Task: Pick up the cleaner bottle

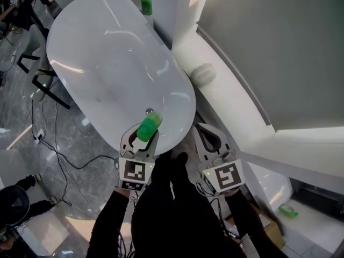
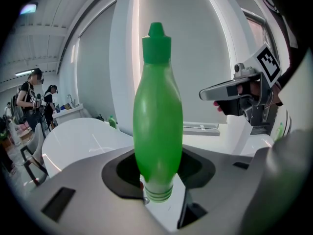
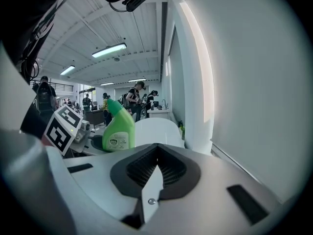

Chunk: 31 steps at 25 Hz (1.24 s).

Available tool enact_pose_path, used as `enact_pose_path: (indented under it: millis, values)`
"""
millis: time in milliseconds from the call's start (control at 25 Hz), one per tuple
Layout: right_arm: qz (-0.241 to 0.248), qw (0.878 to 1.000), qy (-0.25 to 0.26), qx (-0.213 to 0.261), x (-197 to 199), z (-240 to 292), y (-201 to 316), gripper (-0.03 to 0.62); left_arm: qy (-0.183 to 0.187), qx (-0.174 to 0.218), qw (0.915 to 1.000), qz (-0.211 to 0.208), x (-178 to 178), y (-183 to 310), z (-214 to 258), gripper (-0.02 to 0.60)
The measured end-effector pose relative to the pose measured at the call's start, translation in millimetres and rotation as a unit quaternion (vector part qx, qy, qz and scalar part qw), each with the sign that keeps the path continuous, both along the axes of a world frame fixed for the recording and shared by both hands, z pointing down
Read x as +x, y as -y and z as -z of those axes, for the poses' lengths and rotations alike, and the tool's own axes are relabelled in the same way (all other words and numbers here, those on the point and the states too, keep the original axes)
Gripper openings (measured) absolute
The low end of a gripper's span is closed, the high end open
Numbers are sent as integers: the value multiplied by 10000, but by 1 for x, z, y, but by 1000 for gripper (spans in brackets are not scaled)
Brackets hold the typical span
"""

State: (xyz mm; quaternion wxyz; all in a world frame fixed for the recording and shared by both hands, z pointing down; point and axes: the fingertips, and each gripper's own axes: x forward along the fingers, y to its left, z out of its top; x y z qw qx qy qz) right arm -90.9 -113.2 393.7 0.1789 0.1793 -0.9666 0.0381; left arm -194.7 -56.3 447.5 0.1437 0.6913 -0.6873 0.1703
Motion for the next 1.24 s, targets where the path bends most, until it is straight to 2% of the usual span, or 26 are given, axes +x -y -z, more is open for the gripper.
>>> enact_pose_path:
  millis: [480,1240]
  values:
    - [61,9998,-171,-14,1,-2,-2,5,-161,100,9998,-48,14,3,8,190]
    - [248,9995,-178,-40,-6,-2,-7,5,-103,233,9997,-16,5,18,13,190]
